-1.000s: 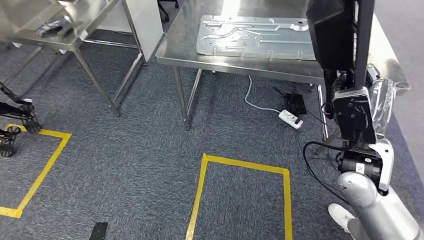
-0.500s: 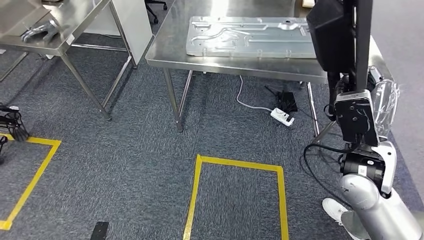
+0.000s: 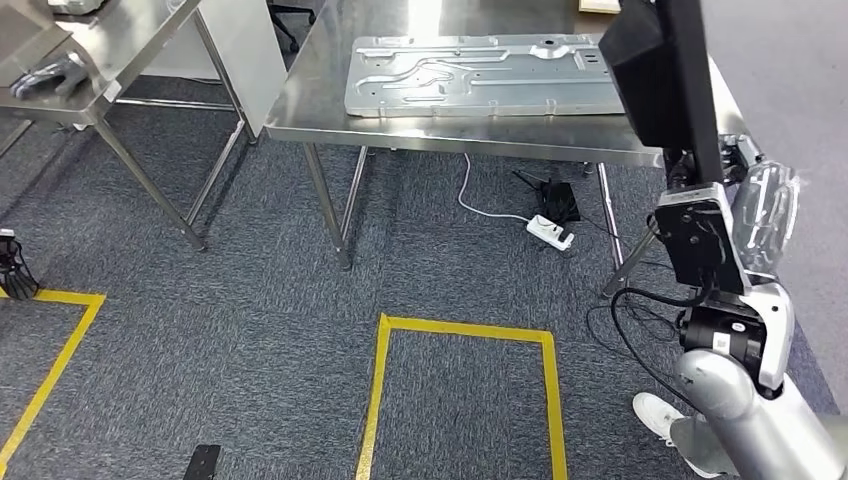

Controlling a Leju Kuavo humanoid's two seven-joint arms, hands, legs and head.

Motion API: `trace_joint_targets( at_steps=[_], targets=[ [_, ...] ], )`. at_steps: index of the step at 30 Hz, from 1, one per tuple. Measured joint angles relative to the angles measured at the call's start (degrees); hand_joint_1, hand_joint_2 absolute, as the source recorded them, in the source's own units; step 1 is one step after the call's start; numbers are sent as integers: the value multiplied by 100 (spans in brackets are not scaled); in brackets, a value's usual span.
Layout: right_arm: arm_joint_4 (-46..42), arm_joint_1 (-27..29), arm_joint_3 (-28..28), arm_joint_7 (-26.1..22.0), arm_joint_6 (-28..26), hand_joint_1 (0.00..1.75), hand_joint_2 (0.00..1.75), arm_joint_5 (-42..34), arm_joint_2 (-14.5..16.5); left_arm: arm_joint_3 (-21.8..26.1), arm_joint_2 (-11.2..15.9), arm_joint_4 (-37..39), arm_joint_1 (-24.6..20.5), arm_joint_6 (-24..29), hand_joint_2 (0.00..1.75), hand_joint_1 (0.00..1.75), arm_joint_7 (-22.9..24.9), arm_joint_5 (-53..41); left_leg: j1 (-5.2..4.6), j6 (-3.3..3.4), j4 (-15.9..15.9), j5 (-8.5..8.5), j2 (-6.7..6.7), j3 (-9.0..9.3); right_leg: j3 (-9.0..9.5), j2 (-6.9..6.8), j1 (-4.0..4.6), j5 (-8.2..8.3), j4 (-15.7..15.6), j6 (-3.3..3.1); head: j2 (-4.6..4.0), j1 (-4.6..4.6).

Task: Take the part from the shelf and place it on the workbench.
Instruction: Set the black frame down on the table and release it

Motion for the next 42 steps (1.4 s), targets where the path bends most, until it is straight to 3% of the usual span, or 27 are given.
trace_joint_targets(
  at_steps=[3, 5, 8, 9, 10, 11, 13, 15, 18, 20, 23, 25, 26, 28, 30, 32, 35, 37, 39, 40, 41, 42],
  targets=[
    [0, 5, 0, 38, 48, 175, 175, 7, -3, -38, -1, 0, -12, -12, 175, 0, 26, -26, -15, 52, -189, -24, 9, 124, 25, -2, -21, 43, 46, 97, 1, 1],
    [0, -11, 0, 57, 110, 175, 175, 20, -8, -56, -2, 0, -8, -17, 175, 0, 38, -32, 6, 95, -264, -16, 20, 243, -48, -28, -32, -69, 276, 154, 1, 12],
    [2, -30, 0, 64, 190, 175, 175, 35, -8, -73, -4, 0, -11, -21, 175, 0, 40, -35, 17, 127, -280, -50, 25, 316, -550, -44, -61, -477, 1186, 231, 0, 23],
    [5, -22, 0, 69, 201, 175, 175, 37, -8, -77, -5, 0, -7, -22, 175, 0, 40, -35, 20, 122, -277, -73, 24, 338, -711, -45, -79, -524, 1413, 253, 0, 22],
    [10, -16, 0, 74, 204, 175, 175, 39, -8, -79, -8, 0, -1, -22, 175, 0, 41, -35, 26, 110, -272, -103, 23, 367, -790, -48, -99, -462, 1454, 279, 0, 22],
    [13, -15, 0, 79, 207, 175, 175, 42, -8, -80, -12, 0, 4, -22, 175, 0, 41, -35, 38, 91, -263, -138, 22, 405, -762, -52, -118, -285, 1283, 304, 1, 23],
    [21, -28, 1, 80, 238, 175, 175, 51, -7, -84, -19, 0, 6, -6, 175, 0, 41, -35, 64, 22, -241, -228, 19, 477, -518, -78, -137, 174, 594, 342, 0, 24],
    [33, -54, 2, 83, 300, 175, 175, 63, -4, -87, -20, 0, -6, 26, 175, 0, 44, -36, 69, -64, -207, -298, 24, 493, -370, -104, -106, 311, 109, 286, 0, 32],
    [47, -58, 4, 119, 361, 175, 175, 88, -2, -97, -18, 0, -16, 56, 175, 0, 54, -36, 53, -169, -167, -348, 41, 499, -334, -88, -82, 251, 57, 85, 1, 13],
    [50, -77, 4, 134, 387, 175, 175, 104, -2, -108, -16, 0, -25, 59, 175, 0, 64, -35, 63, -206, 86, -400, 39, 400, -251, -77, -89, 217, 30, 6, 0, 1],
    [50, -115, 4, 139, 412, 175, 175, 121, -1, -125, -16, 0, -32, 58, 175, 0, 83, -34, 69, -226, 1097, -703, 32, -216, -127, -75, -59, 129, 9, -71, -1, -6],
    [55, -115, 4, 148, 421, 175, 175, 126, 0, -132, -16, 0, -15, 58, 175, 0, 97, -31, 62, -212, 1450, -784, 31, -562, -38, -63, -18, 52, 9, -94, 0, -5],
    [57, -115, 4, 153, 427, 175, 175, 130, 1, -134, -16, 0, -5, 58, 175, 0, 102, -29, 49, -181, 1331, -650, 28, -596, 21, -53, 6, 10, 8, -100, 1, -6],
    [59, -120, 4, 163, 450, 175, 175, 147, 1, -136, -8, 0, 9, 60, 175, 0, 105, -25, -5, -56, 647, -122, 20, -432, 149, -38, 44, -80, 1, -106, 0, -4],
    [62, -131, 4, 174, 480, 175, 175, 169, 2, -137, 7, 0, 4, 61, 175, 0, 107, -18, -72, 73, 81, 136, 7, -240, 233, -26, 61, -153, -18, -82, 0, 13],
    [67, -130, 4, 179, 498, 175, 175, 181, 5, -139, 20, 0, -1, 61, 175, 0, 107, -11, -111, 144, -99, 106, -6, -153, 284, -15, 50, -155, -13, -25, 0, 25],
    [75, -130, 4, 195, 500, 175, 175, 188, 6, -142, 26, 0, 8, 64, 175, 0, 107, 11, -83, 195, -284, 164, 0, 95, 294, -24, 34, -214, 163, 61, 0, 31],
    [78, -159, 4, 201, 500, 175, 175, 190, 5, -151, 25, 0, -9, 64, 175, 0, 106, 20, -57, 201, -326, 142, 6, 209, 44, -34, 12, -423, 630, 113, 0, 43],
    [86, -164, 5, 207, 502, 175, 175, 191, 6, -165, 23, 0, -17, 63, 175, 0, 106, 24, -38, 186, -320, 68, 0, 271, -395, -39, -30, -647, 1246, 173, -1, 46],
    [92, -156, 5, 213, 503, 175, 175, 191, 6, -170, 22, 0, -9, 63, 175, 0, 106, 27, -25, 167, -312, 21, -3, 314, -555, -41, -56, -663, 1396, 204, -1, 46],
    [98, -152, 5, 219, 504, 175, 175, 191, 7, -172, 19, 0, 0, 63, 175, 0, 106, 28, -8, 144, -299, -31, -7, 365, -621, -46, -83, -566, 1350, 235, -1, 46],
    [102, -152, 5, 223, 504, 175, 175, 191, 7, -172, 11, 0, 6, 63, 175, 0, 106, 30, 15, 115, -279, -92, -10, 426, -589, -52, -109, -351, 1108, 267, 0, 46]
  ],
)
